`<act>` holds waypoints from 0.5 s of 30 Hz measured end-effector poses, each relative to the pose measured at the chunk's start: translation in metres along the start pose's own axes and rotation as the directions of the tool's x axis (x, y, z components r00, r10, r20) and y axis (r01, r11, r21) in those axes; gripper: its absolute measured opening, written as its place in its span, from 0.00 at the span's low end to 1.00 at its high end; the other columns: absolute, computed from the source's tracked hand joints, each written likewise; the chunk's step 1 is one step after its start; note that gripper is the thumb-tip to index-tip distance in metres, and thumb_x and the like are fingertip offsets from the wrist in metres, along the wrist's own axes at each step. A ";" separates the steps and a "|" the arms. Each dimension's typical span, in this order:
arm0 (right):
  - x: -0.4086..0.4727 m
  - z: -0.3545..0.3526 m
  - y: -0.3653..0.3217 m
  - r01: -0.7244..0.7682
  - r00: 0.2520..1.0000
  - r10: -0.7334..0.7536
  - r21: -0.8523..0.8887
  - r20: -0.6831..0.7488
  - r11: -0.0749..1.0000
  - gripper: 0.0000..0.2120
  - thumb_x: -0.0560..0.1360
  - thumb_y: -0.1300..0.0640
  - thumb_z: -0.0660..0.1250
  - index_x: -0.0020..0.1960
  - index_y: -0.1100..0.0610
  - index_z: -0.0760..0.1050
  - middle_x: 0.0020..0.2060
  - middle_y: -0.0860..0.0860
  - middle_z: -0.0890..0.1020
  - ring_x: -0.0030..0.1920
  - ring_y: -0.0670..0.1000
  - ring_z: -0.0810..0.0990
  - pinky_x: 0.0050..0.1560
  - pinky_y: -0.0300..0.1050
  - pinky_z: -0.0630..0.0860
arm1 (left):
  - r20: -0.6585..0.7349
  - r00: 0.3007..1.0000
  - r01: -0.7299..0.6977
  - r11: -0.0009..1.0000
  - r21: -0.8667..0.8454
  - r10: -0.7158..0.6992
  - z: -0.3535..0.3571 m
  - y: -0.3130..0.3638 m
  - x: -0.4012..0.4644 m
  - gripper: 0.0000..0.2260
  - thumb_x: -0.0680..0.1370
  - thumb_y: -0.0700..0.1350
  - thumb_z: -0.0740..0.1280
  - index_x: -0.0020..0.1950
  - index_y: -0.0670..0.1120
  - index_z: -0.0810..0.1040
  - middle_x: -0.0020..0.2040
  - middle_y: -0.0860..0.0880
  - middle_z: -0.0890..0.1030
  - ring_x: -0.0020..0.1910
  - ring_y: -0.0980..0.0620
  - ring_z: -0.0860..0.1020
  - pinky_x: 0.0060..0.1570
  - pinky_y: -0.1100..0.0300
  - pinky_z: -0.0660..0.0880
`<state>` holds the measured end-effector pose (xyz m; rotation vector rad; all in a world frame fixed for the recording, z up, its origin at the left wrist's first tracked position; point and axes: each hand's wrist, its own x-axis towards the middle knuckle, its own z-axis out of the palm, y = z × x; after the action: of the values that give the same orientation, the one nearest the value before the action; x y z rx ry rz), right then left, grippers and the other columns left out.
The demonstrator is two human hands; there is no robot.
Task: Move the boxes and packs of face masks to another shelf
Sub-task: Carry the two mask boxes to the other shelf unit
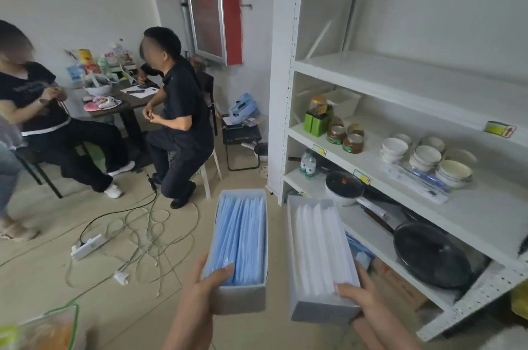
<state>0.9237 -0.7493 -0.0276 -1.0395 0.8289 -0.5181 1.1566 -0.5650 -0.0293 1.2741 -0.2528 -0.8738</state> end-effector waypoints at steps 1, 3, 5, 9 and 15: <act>0.016 0.004 -0.005 -0.007 1.000 0.007 0.008 0.015 1.000 0.44 0.51 0.61 0.78 0.67 0.50 0.73 0.50 0.56 0.87 0.45 0.57 0.87 0.38 0.48 0.80 | -0.002 1.000 -0.012 1.000 0.004 0.012 0.001 0.005 0.015 0.35 0.59 0.52 0.81 0.65 0.53 0.78 0.57 0.44 0.86 0.54 0.40 0.85 0.48 0.46 0.79; 0.045 0.011 -0.016 -0.022 0.999 0.021 0.042 0.039 0.999 0.43 0.52 0.59 0.78 0.67 0.48 0.73 0.52 0.55 0.86 0.46 0.57 0.87 0.37 0.48 0.80 | 0.001 1.000 -0.013 1.000 0.001 0.013 0.001 0.015 0.042 0.32 0.61 0.53 0.81 0.64 0.56 0.79 0.57 0.46 0.86 0.54 0.42 0.85 0.48 0.47 0.79; 0.079 0.020 -0.025 -0.040 0.999 0.038 0.052 0.031 0.998 0.45 0.50 0.57 0.78 0.67 0.47 0.73 0.54 0.56 0.86 0.46 0.57 0.86 0.38 0.48 0.79 | -0.028 1.000 -0.006 1.000 0.003 0.006 0.001 0.026 0.074 0.33 0.59 0.56 0.82 0.63 0.57 0.79 0.57 0.46 0.86 0.55 0.43 0.85 0.47 0.48 0.79; 0.154 0.047 -0.050 -0.037 0.998 0.036 0.025 0.059 0.999 0.42 0.55 0.57 0.77 0.69 0.45 0.72 0.55 0.55 0.85 0.48 0.57 0.85 0.44 0.50 0.78 | -0.041 0.999 -0.019 1.000 0.023 0.020 -0.001 0.050 0.150 0.30 0.62 0.54 0.80 0.63 0.55 0.79 0.58 0.45 0.85 0.55 0.41 0.85 0.51 0.43 0.80; 0.252 0.086 -0.092 -0.023 0.999 0.022 0.041 0.032 0.999 0.33 0.64 0.60 0.72 0.68 0.47 0.73 0.57 0.57 0.84 0.53 0.61 0.83 0.48 0.55 0.75 | -0.022 0.999 -0.031 0.997 0.071 0.033 -0.001 0.101 0.258 0.24 0.67 0.52 0.77 0.63 0.56 0.80 0.59 0.47 0.85 0.57 0.41 0.84 0.59 0.37 0.77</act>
<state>1.1436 -0.9240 -0.0101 -0.9971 0.7984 -0.4970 1.3714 -0.7392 -0.0136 1.3412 -0.2873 -0.8287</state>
